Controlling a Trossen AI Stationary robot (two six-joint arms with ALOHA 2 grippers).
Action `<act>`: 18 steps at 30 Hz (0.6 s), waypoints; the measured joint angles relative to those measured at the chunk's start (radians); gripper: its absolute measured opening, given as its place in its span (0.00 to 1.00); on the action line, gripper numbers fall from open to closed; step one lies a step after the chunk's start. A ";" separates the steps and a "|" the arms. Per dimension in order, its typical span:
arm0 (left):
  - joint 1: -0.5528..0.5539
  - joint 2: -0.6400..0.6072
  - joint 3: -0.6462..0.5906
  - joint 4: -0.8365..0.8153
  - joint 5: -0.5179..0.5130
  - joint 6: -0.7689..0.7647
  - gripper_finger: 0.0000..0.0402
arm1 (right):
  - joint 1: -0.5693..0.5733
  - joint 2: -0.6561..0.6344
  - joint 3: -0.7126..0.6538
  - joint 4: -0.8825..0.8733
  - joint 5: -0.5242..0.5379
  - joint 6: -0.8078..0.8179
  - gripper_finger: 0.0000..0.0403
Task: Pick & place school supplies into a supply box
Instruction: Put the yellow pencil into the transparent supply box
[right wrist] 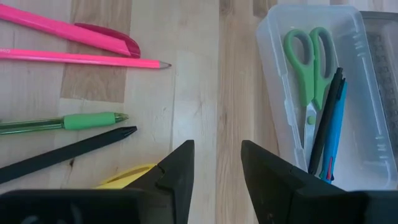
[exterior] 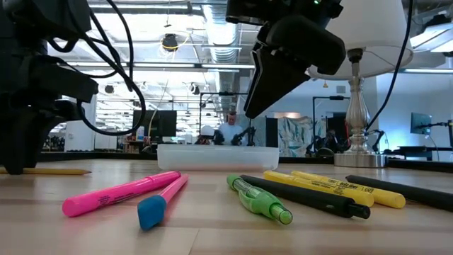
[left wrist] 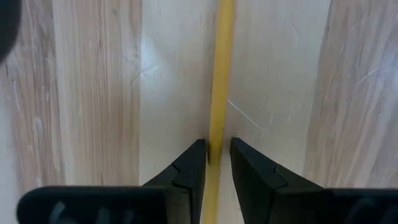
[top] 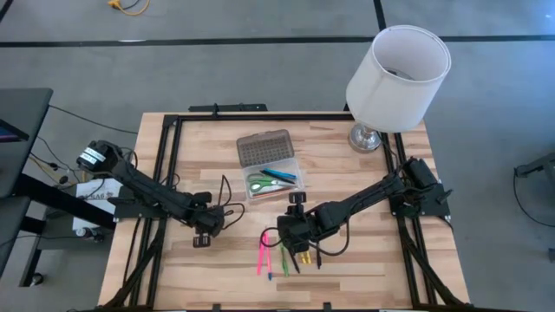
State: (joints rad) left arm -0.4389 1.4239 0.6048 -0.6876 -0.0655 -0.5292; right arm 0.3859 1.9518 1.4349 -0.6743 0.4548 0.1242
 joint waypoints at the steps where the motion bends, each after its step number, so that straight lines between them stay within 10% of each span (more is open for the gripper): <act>1: 0.000 0.000 0.000 0.000 -0.001 0.001 0.18 | 0.000 0.000 0.000 0.000 0.000 0.000 0.31; 18: 0.000 0.001 0.000 -0.003 -0.019 0.011 0.08 | 0.000 0.000 0.000 0.001 0.000 0.000 0.31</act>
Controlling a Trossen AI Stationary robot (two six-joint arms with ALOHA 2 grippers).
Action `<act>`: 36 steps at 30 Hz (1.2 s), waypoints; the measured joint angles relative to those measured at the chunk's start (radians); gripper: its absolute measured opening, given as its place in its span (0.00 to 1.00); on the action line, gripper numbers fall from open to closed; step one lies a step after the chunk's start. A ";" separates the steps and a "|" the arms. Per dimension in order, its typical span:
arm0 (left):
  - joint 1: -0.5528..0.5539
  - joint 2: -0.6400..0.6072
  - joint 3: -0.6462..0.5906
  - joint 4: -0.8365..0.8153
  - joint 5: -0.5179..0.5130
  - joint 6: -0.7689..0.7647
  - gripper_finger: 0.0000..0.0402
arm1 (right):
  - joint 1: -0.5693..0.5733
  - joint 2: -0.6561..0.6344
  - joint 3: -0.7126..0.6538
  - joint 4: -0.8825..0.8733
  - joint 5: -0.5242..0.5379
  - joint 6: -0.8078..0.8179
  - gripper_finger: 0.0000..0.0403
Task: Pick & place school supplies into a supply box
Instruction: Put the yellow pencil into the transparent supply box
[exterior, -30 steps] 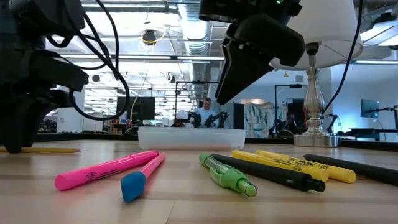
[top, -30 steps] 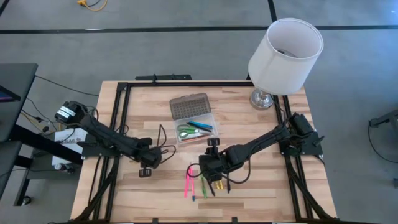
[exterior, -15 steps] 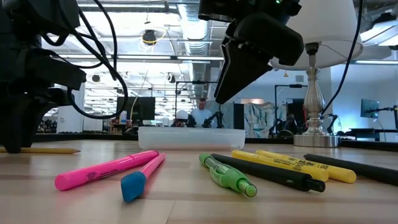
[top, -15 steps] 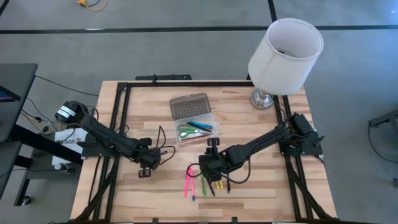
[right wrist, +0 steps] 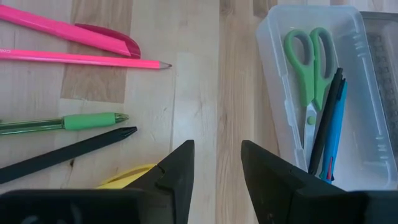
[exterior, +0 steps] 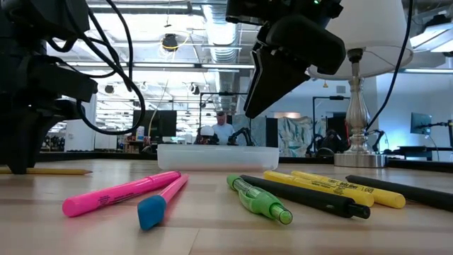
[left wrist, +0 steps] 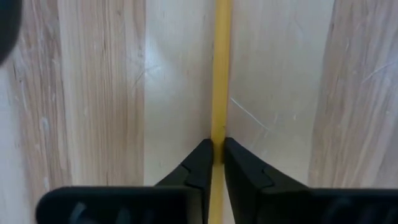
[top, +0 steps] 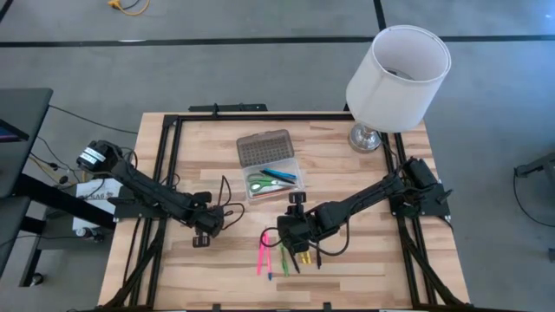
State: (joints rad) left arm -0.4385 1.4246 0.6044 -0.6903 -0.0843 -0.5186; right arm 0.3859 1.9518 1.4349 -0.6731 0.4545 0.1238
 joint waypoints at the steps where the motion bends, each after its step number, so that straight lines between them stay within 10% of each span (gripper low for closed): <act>1: 0.000 0.000 0.000 0.000 -0.001 0.000 0.08 | 0.000 0.000 0.000 0.000 0.000 0.000 0.31; 36: 0.003 0.007 0.037 0.125 -0.089 0.042 0.04 | 0.000 0.000 0.000 0.000 0.000 0.000 0.31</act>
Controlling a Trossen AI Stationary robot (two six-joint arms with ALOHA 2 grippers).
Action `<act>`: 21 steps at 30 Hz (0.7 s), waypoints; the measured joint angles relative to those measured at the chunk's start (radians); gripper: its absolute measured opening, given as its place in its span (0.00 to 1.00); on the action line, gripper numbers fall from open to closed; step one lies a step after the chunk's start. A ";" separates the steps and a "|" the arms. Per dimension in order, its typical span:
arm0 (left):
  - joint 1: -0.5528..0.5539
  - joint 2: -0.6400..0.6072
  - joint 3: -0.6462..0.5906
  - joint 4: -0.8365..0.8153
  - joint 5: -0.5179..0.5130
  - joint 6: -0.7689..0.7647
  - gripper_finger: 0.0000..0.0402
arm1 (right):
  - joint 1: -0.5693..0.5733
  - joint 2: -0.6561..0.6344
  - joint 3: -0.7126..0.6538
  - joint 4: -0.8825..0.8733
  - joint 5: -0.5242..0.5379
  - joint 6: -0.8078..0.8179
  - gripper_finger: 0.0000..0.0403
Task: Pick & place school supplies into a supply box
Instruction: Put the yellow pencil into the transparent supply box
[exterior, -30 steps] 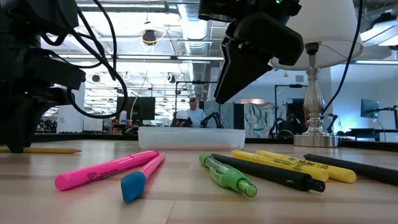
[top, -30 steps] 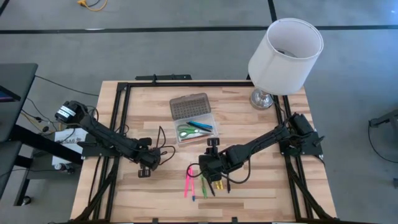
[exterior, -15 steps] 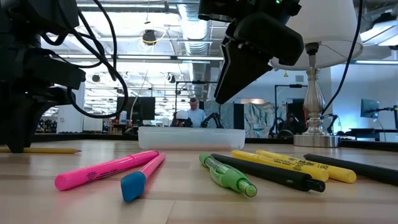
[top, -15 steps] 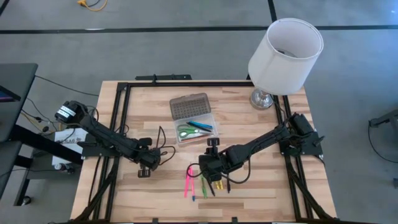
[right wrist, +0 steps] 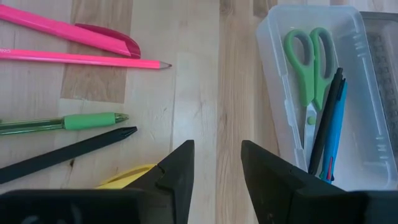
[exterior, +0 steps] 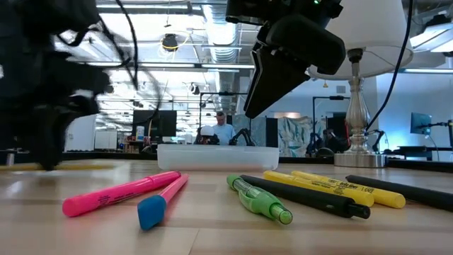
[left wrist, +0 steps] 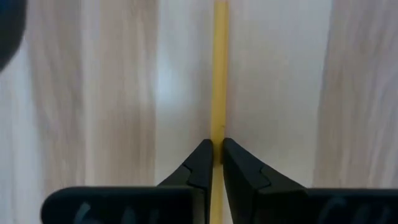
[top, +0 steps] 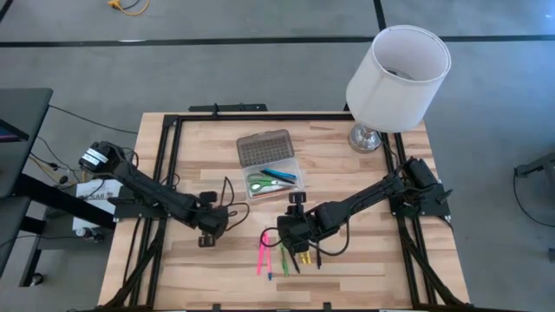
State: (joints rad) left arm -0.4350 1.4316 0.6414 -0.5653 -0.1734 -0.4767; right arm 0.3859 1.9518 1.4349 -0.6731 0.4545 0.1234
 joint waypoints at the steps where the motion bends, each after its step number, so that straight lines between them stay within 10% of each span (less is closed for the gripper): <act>1: 0.001 -0.002 0.003 0.012 -0.005 0.001 0.04 | 0.000 0.000 0.000 0.000 0.000 0.000 0.31; 21: 0.036 -0.005 0.149 0.008 -0.055 0.160 0.04 | 0.047 0.000 0.000 -0.220 0.084 0.270 0.31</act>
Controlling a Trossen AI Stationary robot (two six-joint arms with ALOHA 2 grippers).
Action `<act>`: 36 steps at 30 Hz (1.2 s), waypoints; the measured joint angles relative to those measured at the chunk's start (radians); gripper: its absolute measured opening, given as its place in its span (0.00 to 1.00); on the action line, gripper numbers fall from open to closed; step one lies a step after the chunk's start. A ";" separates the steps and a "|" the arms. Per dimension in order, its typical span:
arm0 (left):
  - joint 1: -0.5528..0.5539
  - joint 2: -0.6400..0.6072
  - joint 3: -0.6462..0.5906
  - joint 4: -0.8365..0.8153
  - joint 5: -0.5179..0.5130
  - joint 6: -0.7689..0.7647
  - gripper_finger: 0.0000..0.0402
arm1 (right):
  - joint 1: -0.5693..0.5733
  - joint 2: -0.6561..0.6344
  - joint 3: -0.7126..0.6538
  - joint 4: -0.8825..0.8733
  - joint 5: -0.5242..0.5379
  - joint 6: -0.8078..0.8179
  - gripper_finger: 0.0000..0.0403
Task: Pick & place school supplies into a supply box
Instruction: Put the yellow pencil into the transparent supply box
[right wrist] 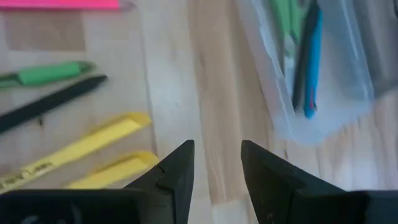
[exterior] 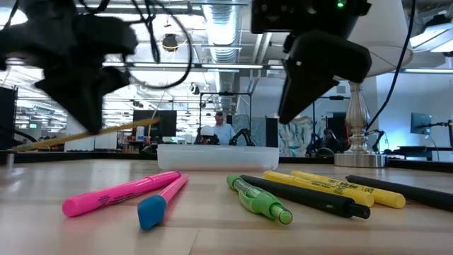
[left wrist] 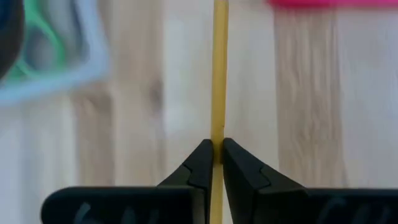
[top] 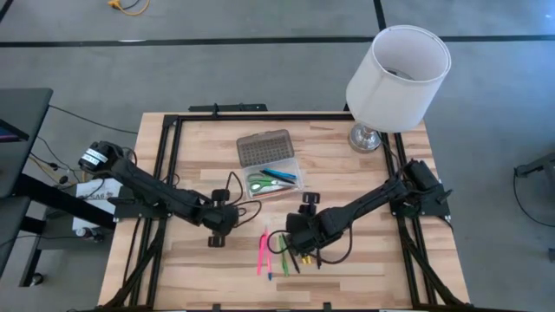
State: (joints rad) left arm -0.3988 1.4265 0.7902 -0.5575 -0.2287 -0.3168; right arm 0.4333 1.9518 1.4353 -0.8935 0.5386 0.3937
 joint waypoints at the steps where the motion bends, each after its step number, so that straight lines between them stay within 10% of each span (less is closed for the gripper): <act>1: 0.008 0.000 0.013 -0.001 -0.019 0.023 0.04 | 0.006 0.000 0.000 -0.018 0.012 0.026 0.31; 11: 0.217 -0.001 0.080 0.089 -0.143 0.257 0.04 | 0.065 0.000 0.000 -0.075 0.077 0.165 0.31; 23: 0.528 -0.001 0.080 0.413 0.094 0.464 0.04 | 0.112 0.000 0.000 -0.078 0.093 0.228 0.31; 36: 0.569 0.134 0.080 0.565 0.183 0.563 0.04 | 0.123 0.000 0.000 -0.086 0.122 0.236 0.31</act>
State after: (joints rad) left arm 0.1703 1.5609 0.8703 0.0074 -0.0452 0.2462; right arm 0.5560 1.9518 1.4353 -0.9794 0.6601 0.6295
